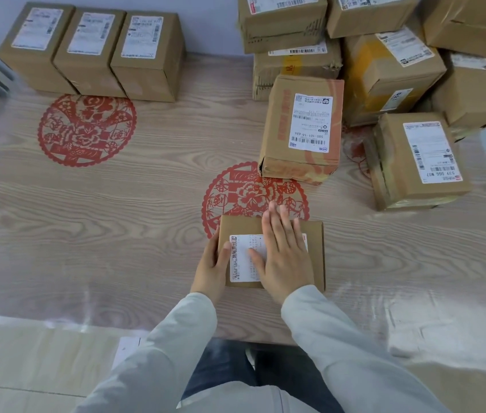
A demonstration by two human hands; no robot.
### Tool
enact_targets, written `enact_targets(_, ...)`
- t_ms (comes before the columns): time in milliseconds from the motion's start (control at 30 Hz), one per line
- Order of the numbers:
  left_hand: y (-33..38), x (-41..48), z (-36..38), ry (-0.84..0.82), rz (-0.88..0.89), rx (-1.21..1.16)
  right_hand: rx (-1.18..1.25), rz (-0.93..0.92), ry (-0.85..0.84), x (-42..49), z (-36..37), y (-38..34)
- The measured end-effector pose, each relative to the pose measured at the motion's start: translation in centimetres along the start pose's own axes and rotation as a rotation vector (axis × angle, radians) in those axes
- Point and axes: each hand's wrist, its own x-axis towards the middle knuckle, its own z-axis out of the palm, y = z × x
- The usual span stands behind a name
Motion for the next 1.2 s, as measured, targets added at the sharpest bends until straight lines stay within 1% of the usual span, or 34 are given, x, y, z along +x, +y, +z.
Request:
enact_targets(200,-0.1,0.0,0.1,-0.006,0.024,-0.034,-0.002,-0.014,0.044,-0.2,0.1,0.0)
enact_targets(467,-0.2,0.0,0.2,0.018,0.016,-0.044,0.032,-0.003,0.048,-0.1,0.0,0.0)
enact_targets(567,0.2,-0.1,0.1,-0.005,0.026,-0.040,0.064,-0.007,0.052,-0.1,-0.1,0.0)
enact_targets(600,0.4,-0.1,-0.1,-0.016,0.031,-0.038,0.097,-0.007,0.072,-0.1,-0.2,0.1)
enact_targets(667,0.8,-0.1,-0.4,-0.033,0.055,-0.030,0.250,0.043,0.146,-0.8,-0.9,0.5)
enact_targets(767,1.6,0.3,-1.1,0.003,0.123,-0.032,0.550,0.175,0.344,-3.1,-2.9,0.6)
enact_targets(833,2.4,0.9,-1.6,0.020,0.158,-0.031,0.731,0.303,0.403,-5.3,-4.2,0.2)
enact_targets(900,3.1,2.0,-2.1,0.006,0.198,0.033,0.943,0.505,0.336,-7.6,-4.9,-0.5)
enact_targets(967,3.6,3.1,-2.4,-0.046,0.219,0.111,1.139,0.695,0.177,-9.8,-4.6,-1.1)
enact_targets(1000,3.9,3.6,-2.5,-0.070,0.221,0.156,1.201,0.759,0.088,-10.6,-4.3,-1.3)
enact_targets(1100,4.6,4.4,-2.1,-0.134,0.215,0.240,1.321,0.832,-0.107,-11.5,-3.6,-1.9)
enact_targets(1200,4.5,4.9,-1.9,-0.171,0.211,0.284,1.452,0.887,-0.193,-10.7,-3.8,-2.7)
